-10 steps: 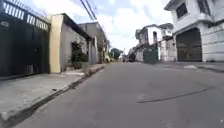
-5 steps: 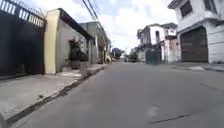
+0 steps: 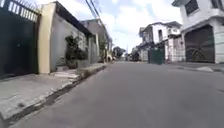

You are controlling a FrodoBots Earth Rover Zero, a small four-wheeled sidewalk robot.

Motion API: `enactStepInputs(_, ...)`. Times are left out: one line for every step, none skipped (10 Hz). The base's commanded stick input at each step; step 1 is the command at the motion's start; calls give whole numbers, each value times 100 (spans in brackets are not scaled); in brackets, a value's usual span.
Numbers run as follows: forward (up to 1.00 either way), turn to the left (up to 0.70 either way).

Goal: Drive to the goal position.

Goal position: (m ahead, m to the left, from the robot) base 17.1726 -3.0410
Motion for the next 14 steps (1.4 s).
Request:
enactStepInputs(100,-10)
enactStepInputs(100,-40)
enactStepInputs(100,-40)
enactStepInputs(100,-40)
enactStepInputs(100,-40)
enactStepInputs(100,-2)
enactStepInputs(100,0)
enactStepInputs(100,0)
enactStepInputs(100,0)
enactStepInputs(100,0)
enactStepInputs(100,0)
enactStepInputs(100,0)
enactStepInputs(100,0)
enactStepInputs(100,0)
